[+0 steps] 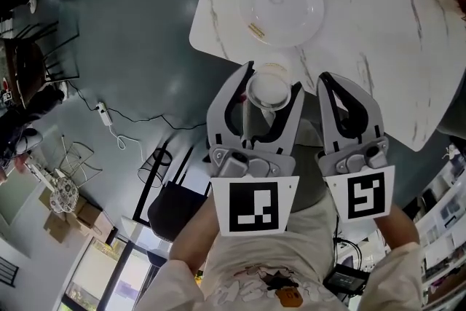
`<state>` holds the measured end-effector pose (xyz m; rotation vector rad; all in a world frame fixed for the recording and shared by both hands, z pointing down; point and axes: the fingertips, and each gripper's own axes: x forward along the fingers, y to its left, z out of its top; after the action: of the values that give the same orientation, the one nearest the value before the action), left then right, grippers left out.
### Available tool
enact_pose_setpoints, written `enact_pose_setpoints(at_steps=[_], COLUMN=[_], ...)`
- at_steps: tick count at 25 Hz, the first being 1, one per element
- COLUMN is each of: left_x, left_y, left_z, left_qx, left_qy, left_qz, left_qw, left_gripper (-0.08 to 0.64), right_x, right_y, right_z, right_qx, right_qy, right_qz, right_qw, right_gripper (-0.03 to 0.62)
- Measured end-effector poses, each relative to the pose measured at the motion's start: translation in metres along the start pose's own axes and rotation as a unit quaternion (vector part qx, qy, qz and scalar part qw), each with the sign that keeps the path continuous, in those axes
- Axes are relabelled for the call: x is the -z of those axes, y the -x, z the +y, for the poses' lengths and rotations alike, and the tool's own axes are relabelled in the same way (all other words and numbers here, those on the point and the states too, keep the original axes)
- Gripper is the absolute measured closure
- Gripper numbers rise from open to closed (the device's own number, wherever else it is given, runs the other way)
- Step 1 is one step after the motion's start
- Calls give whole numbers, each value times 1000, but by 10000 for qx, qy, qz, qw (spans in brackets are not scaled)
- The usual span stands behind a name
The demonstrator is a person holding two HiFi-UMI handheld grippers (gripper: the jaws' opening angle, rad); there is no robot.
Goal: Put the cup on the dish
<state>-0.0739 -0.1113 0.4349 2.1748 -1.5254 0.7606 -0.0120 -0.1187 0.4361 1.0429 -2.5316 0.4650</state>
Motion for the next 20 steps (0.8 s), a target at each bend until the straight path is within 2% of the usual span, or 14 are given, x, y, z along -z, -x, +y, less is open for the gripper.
enact_pose_setpoints(at_steps=[6,11,20], left_x=[7,8,14], left_y=[-22,-45,-64], left_z=[9,14,23], left_qx=[-25,7,9], left_qy=[117,-4,76], left_qz=[-5,-75,-19], left_qw=[9999,10000,10000], left_gripper=[285,285,285], right_x=[15,26,35], right_y=[-18,-34,-44], right_z=[-5,-10,-16], right_qx=[-36,-1,38], right_qy=[5,-78,-102], right_qz=[27,-18,48], right_qw=[10000,10000,9999], right_gripper=[588,588,588])
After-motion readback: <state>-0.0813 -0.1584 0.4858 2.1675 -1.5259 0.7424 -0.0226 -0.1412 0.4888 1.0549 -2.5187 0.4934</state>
